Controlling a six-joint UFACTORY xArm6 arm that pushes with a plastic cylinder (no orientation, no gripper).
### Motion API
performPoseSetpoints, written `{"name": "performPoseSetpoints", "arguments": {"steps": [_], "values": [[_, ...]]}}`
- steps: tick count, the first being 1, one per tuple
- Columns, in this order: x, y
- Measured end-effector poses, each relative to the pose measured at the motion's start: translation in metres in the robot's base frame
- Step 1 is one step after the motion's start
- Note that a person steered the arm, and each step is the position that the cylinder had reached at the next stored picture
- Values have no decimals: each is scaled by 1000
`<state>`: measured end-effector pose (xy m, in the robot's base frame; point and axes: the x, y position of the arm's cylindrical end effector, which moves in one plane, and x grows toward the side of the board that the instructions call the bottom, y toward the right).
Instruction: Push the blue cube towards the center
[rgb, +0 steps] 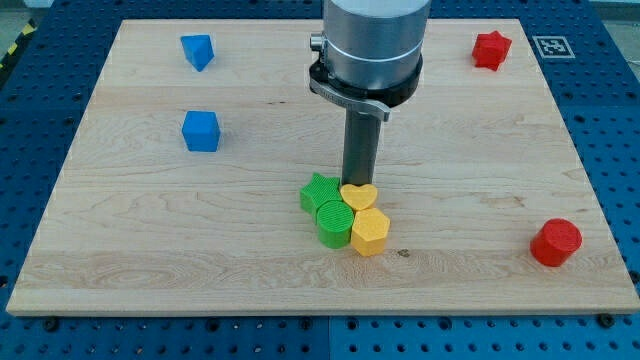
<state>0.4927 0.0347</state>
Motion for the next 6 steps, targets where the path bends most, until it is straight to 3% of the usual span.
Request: {"name": "performPoseSetpoints", "arguments": {"steps": [2,4,5,6], "values": [[-50,-39],[-25,-156],[-35,-215],[-101,-184]]}}
